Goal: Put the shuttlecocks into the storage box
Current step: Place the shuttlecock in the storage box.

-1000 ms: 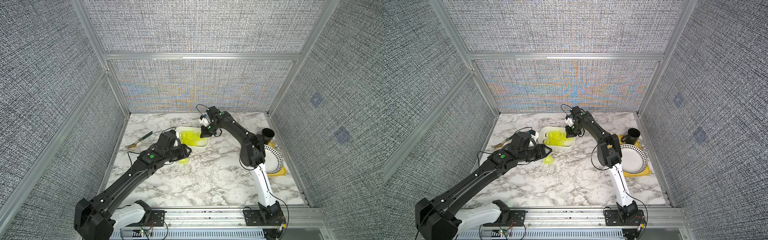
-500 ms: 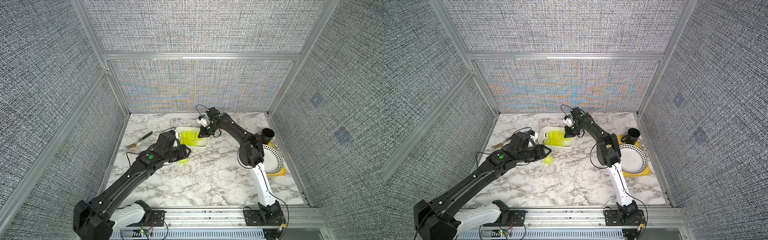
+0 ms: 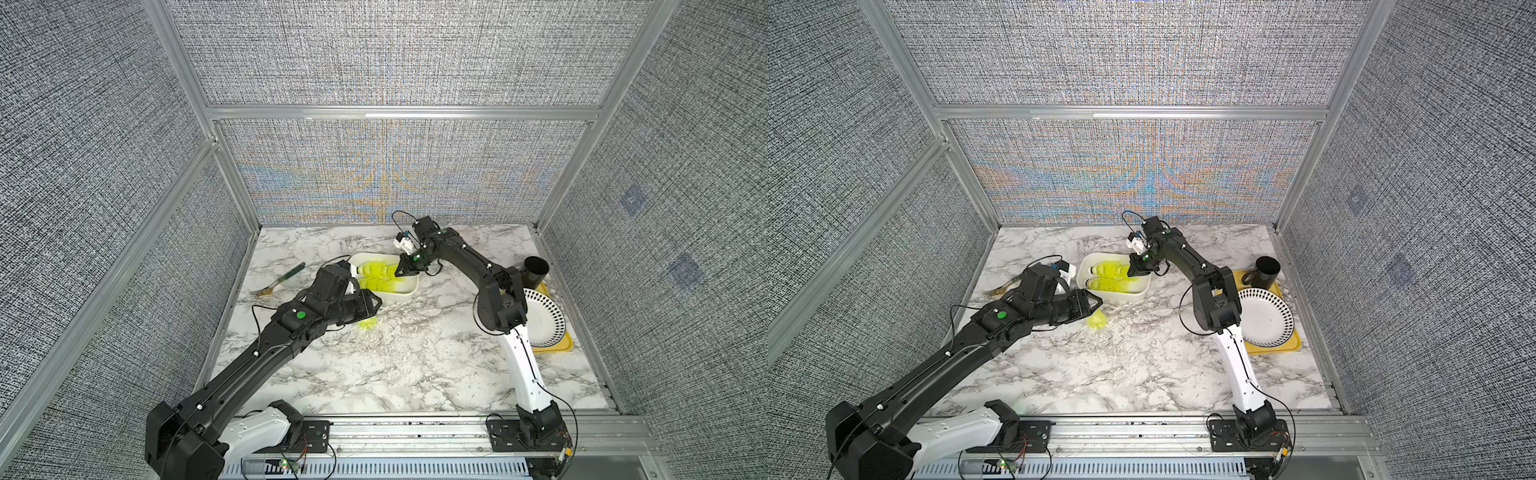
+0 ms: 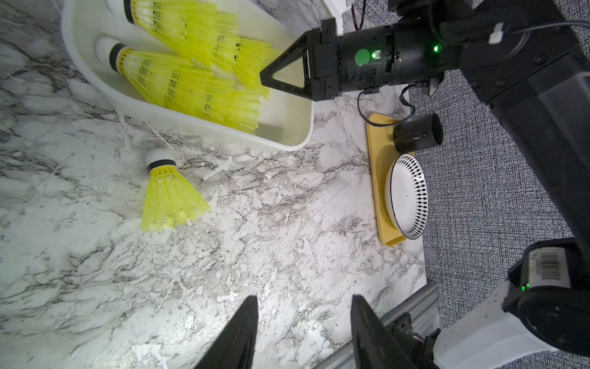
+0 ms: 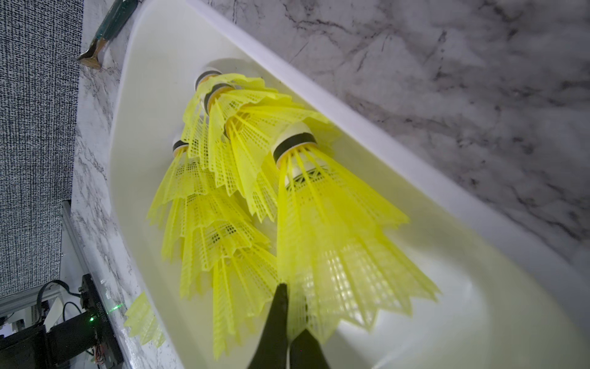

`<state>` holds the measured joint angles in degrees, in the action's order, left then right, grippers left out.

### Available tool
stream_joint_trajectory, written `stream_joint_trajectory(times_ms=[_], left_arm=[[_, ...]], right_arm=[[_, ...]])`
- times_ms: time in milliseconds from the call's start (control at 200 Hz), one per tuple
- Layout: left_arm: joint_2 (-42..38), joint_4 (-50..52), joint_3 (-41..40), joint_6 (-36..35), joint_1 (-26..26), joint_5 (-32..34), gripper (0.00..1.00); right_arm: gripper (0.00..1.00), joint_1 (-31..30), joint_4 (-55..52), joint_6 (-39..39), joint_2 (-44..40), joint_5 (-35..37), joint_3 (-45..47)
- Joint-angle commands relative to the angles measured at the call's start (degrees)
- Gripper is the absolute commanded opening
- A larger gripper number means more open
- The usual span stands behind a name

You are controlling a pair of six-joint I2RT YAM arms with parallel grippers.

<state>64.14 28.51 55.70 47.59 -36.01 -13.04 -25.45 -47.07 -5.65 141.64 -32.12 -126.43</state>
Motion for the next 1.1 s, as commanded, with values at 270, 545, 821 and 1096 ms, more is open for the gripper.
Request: stream_joint_trajectory(times_ms=[270,545,821,1096], left_arm=[[-1.11,2.15,-0.24,-0.48,-0.03,0.12,0.50],[-1.35,2.23,-0.59,-0.22,-0.02,0.21,0.50],[-1.38,2.25,-0.76,-0.10,-0.02,0.03,0.50],[-0.78,1.54,-0.84,0.22,-0.11,-0.19,0.50]], right_arm=[[0.00,0.34,2.86,2.82,-0.49,-6.49,-0.06],[0.00,0.34,3.17,2.93,-0.02,-7.96,0.39],[0.00,0.35,4.13,2.33,1.60,-8.36,0.22],[0.12,0.33,5.25,0.73,0.28,-4.09,2.14]])
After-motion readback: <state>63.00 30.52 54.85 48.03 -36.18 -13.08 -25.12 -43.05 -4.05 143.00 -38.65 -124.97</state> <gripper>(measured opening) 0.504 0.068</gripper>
